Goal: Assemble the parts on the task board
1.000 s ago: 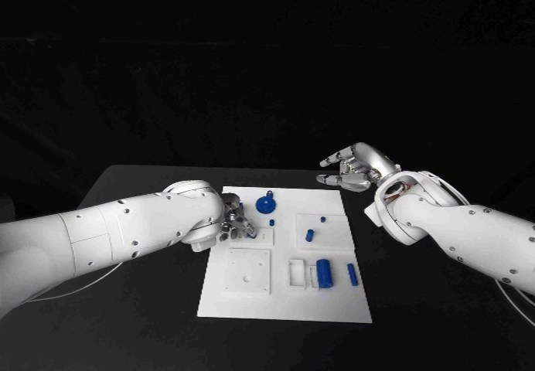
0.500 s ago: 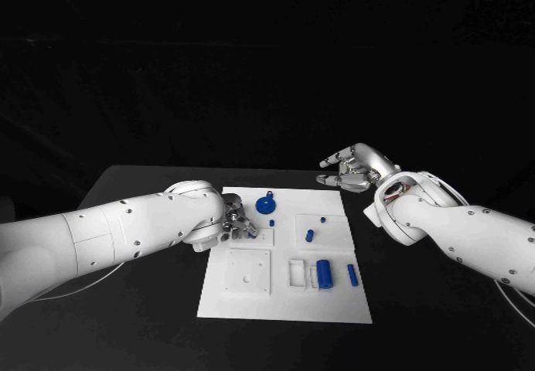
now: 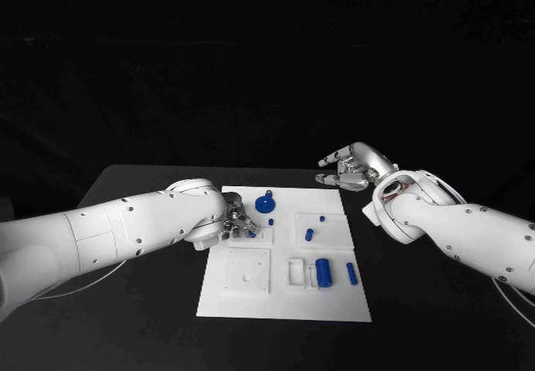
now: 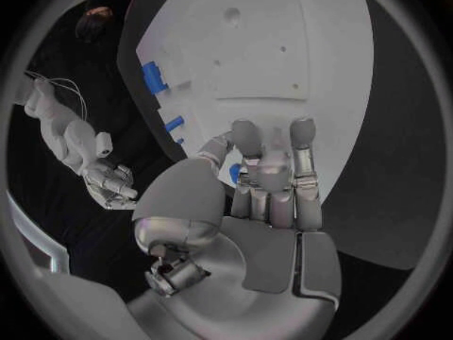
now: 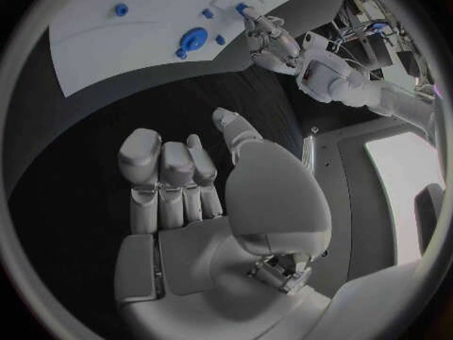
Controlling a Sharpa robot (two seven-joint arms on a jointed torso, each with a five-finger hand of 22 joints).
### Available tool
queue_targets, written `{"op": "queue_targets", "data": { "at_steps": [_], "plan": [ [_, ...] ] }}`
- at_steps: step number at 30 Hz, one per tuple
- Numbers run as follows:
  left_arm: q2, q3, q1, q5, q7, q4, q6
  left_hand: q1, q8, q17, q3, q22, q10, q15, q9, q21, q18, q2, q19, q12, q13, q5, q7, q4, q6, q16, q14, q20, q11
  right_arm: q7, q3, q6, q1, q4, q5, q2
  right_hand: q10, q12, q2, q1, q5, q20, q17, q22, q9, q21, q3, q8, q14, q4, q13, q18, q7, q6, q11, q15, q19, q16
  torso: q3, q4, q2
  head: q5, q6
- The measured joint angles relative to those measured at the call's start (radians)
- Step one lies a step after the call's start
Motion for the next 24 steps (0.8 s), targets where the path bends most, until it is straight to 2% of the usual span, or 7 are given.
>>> {"op": "queue_targets", "data": {
  "at_steps": [2,4,8,9,10,13,24],
  "plan": [
    [0.000,0.000,0.000,0.001,0.000,0.000,0.004,-0.004,0.000,0.001,0.000,0.000,0.003,0.000,0.084,0.000,0.000,-0.001,0.000,0.000,0.001,0.004,0.000,0.000,0.000,0.000,0.000,0.000,0.003,0.000,0.000,0.000,0.000,-0.001,0.000,0.000,0.000,0.000,0.000,0.000,0.000,0.000,0.000,0.000,0.000,0.000,0.001,0.000,0.000,-0.001,0.000,0.000,0.000,0.000,0.000,0.000,0.000,0.000,0.0000,0.0005,0.000,-0.001,-0.001],
    [0.000,0.000,0.000,0.002,0.000,0.000,0.008,-0.007,0.000,0.003,0.001,0.000,0.006,0.000,0.110,0.000,0.000,-0.001,-0.004,0.000,0.002,0.025,-0.002,0.001,0.002,0.000,0.000,0.004,0.006,0.000,0.000,0.001,0.000,-0.001,0.000,0.000,0.000,0.000,0.000,0.000,0.000,0.000,0.000,0.000,0.000,0.000,0.003,0.000,0.000,0.000,0.000,0.000,0.000,0.000,0.000,0.000,0.000,0.000,0.0000,0.0010,0.000,-0.001,-0.001],
    [-0.001,0.000,0.000,0.004,-0.001,0.001,0.016,-0.014,0.006,0.004,0.001,0.000,0.012,0.000,0.110,0.004,0.000,-0.001,-0.004,0.000,0.003,0.044,-0.001,0.001,0.009,0.000,0.000,0.004,0.011,-0.001,0.000,0.001,0.000,-0.002,0.000,0.001,0.000,0.000,0.000,0.000,0.000,0.000,0.000,0.000,0.000,0.000,0.004,0.000,0.000,0.002,0.000,0.000,0.000,0.000,0.000,0.000,0.000,0.000,0.0000,0.0012,-0.001,-0.002,-0.001],
    [-0.001,-0.001,0.000,0.004,-0.002,0.001,0.019,-0.014,0.012,0.005,0.033,0.000,0.035,0.000,0.111,0.004,0.000,0.008,-0.004,0.000,0.004,0.063,-0.036,-0.021,0.119,0.000,-0.001,0.004,0.019,-0.001,0.000,0.001,0.000,-0.002,0.000,0.001,0.000,0.000,0.000,0.000,0.000,0.000,0.000,0.000,0.000,0.000,0.004,0.000,0.000,0.002,0.000,0.000,0.000,0.000,0.000,0.000,0.000,0.000,0.0000,0.0012,-0.001,-0.002,-0.001],
    [-0.001,-0.001,0.000,0.005,-0.002,0.001,0.022,-0.014,0.007,0.005,0.056,0.000,0.022,-0.001,0.110,0.004,0.000,0.007,-0.004,-0.001,0.004,0.064,-0.051,-0.046,0.162,0.002,-0.002,0.004,0.007,-0.001,0.000,0.001,0.000,-0.003,0.000,0.001,0.000,0.000,0.001,-0.001,0.002,0.000,0.000,0.000,0.000,0.000,0.006,0.000,0.000,0.000,0.000,0.000,0.000,0.000,0.000,0.000,0.000,0.000,0.0000,0.0012,-0.001,-0.002,-0.001],
    [-0.001,-0.002,-0.001,0.005,-0.003,0.001,0.032,-0.009,0.007,0.008,0.072,0.000,0.022,-0.001,0.106,0.008,0.000,0.002,-0.004,-0.001,0.005,0.062,-0.049,-0.072,0.165,0.004,-0.002,0.004,0.007,-0.001,0.000,0.001,-0.001,-0.003,0.000,0.001,0.000,0.000,0.004,-0.004,0.005,0.000,0.000,0.000,0.000,0.000,0.009,0.000,0.000,-0.004,0.000,0.000,0.000,0.000,0.000,0.000,0.000,0.000,-0.0004,0.0012,-0.001,-0.002,-0.002],
    [-0.001,-0.002,0.000,0.003,-0.008,-0.002,0.056,-0.010,0.007,0.004,0.072,0.000,0.022,-0.001,0.101,0.008,0.000,-0.001,-0.007,-0.001,0.006,0.065,-0.050,-0.072,0.165,0.004,-0.002,0.007,0.007,-0.001,0.000,0.002,-0.002,-0.004,0.000,0.002,0.000,0.000,0.004,-0.004,0.005,0.000,0.000,0.000,0.000,0.000,0.009,0.000,0.000,-0.004,0.000,0.000,0.000,0.000,0.000,0.000,0.000,0.000,-0.0012,0.0012,-0.001,-0.006,0.000]
  ]
}}
